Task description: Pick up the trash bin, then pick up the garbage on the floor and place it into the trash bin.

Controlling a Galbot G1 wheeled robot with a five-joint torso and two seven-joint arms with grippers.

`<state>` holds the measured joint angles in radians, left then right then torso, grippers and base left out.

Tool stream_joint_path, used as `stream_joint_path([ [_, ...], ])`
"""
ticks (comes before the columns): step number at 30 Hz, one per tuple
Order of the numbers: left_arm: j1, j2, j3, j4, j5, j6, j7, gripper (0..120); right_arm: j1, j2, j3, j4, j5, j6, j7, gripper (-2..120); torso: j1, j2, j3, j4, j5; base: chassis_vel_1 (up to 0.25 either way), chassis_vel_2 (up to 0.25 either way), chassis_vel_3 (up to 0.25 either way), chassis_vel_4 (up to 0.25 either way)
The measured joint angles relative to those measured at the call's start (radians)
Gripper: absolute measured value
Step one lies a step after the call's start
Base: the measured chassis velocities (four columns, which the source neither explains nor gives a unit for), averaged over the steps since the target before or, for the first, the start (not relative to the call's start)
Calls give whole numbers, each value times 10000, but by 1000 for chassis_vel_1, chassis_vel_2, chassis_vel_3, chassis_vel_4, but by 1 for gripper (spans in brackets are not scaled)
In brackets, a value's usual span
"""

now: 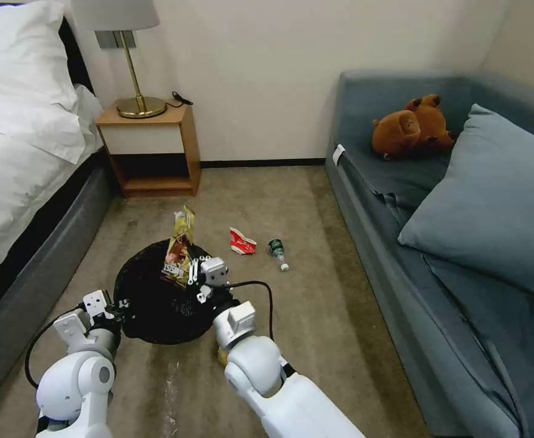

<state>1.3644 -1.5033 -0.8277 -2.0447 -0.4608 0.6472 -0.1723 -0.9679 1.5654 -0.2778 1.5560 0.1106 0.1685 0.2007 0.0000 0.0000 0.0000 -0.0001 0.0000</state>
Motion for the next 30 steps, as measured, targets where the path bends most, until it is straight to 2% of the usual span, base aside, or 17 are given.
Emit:
stream_joint_path([
  [4,47,-81,62,-79,20,27,-23,1,77,92,19,-843,-395,533,-167,0,0,0,0,0,0,0,0,0,0],
  [8,67,-107,66,-134,27,33,-29,1,23,139,111,-1171,-677,682,-337,0,0,0,0,0,0,0,0,0,0],
  [11,72,-130,67,-157,35,34,-34,1,-49,144,158,-1230,-747,681,-362,7,0,0,0,0,0,0,0,0,0],
  [12,83,-140,67,-176,39,35,-35,1,-99,135,180,-1231,-755,673,-363,16,0,0,0,1,0,0,0,0,0],
  [14,95,-151,69,-200,33,36,-37,1,-139,116,192,-1223,-767,652,-368,19,0,0,0,1,0,0,0,0,0],
  [18,111,-162,96,-223,-6,55,-45,1,-239,77,191,-1106,-791,530,-386,35,0,0,0,0,0,0,0,0,0],
  [19,111,-162,96,-223,-6,55,-45,1,-239,77,191,-1106,-791,530,-386,35,0,0,0,0,0,0,0,0,0],
  [21,123,-162,99,-233,-16,59,-47,1,-280,52,184,-1048,-785,471,-418,48,0,0,-1,0,0,0,0,0,0],
  [22,123,-162,99,-233,-16,59,-47,1,-280,52,184,-1048,-785,471,-418,48,0,0,-1,0,0,0,0,0,0],
  [24,123,-155,99,-238,-23,60,-47,1,-304,54,186,-1011,-774,453,-432,59,0,0,-1,0,0,0,0,0,0],
  [27,122,-152,97,-238,-23,62,-47,1,-308,56,188,-1001,-771,449,-438,62,0,0,0,0,0,0,0,0,0],
  [29,115,-151,98,-238,-31,63,-60,1,-318,59,191,-984,-776,448,-458,77,0,0,-1,0,1,0,0,0,0],
  [30,115,-151,98,-238,-31,63,-60,1,-318,59,191,-984,-776,448,-458,77,0,0,-1,0,1,0,0,0,0],
])
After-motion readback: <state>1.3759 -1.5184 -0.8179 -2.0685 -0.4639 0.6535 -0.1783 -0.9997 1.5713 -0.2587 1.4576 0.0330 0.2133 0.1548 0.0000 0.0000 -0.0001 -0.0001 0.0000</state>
